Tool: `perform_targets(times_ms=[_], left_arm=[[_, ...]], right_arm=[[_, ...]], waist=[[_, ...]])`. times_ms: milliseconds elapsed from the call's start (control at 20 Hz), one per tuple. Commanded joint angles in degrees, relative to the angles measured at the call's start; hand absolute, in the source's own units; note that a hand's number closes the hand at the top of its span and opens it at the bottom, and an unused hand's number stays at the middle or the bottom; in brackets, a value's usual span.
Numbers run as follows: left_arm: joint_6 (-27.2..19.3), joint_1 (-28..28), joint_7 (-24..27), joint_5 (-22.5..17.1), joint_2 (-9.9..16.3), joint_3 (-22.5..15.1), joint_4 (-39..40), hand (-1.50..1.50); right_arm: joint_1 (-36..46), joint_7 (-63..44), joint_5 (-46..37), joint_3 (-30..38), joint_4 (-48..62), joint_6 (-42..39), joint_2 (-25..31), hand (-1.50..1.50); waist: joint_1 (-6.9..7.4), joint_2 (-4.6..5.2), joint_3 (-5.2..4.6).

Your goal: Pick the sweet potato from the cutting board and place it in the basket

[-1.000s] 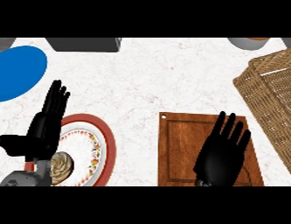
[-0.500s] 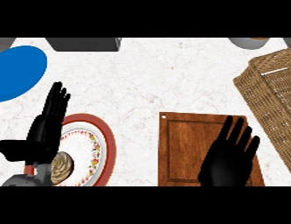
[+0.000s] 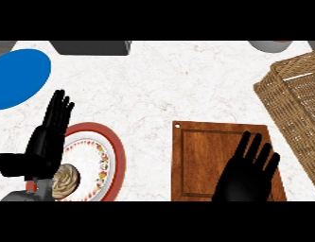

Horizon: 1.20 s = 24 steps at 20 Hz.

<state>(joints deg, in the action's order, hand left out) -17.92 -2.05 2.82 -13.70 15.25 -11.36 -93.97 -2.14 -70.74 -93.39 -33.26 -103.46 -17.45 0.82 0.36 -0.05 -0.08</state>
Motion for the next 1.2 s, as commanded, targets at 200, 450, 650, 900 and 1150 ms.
perform_targets(times_ms=[200, 450, 650, 900, 1150], left_arm=[[0.50, -0.80, -1.11, -0.10, 0.27, 0.62, -0.76, 0.00], [-0.38, 1.33, 0.62, 0.89, -1.25, -0.02, -0.74, 0.00], [1.53, 0.16, 1.12, 0.25, -0.27, 1.26, 1.39, 0.00], [0.34, 0.01, -0.36, 1.48, -0.71, 0.50, -0.07, 0.00], [2.24, 0.79, 0.60, 0.35, -0.96, 0.92, 0.98, 0.00]], right_arm=[[0.98, -14.45, -2.36, -0.36, 1.75, -4.70, -0.78, -1.50], [2.06, -14.45, -0.13, 1.19, 4.29, -1.28, -0.78, -1.50], [1.22, -14.45, -0.57, 1.55, 6.34, -0.03, -0.78, -1.50], [0.48, -14.45, -0.22, 2.32, 5.80, -1.48, -0.77, -1.50], [1.67, -14.45, 2.91, 5.25, 6.59, -0.74, -0.77, -1.50]], waist=[[-0.34, 0.05, 0.03], [0.07, 0.13, 0.07], [-0.19, 0.23, 0.07], [-0.18, 0.11, 0.08], [-0.12, 0.18, 0.05]])
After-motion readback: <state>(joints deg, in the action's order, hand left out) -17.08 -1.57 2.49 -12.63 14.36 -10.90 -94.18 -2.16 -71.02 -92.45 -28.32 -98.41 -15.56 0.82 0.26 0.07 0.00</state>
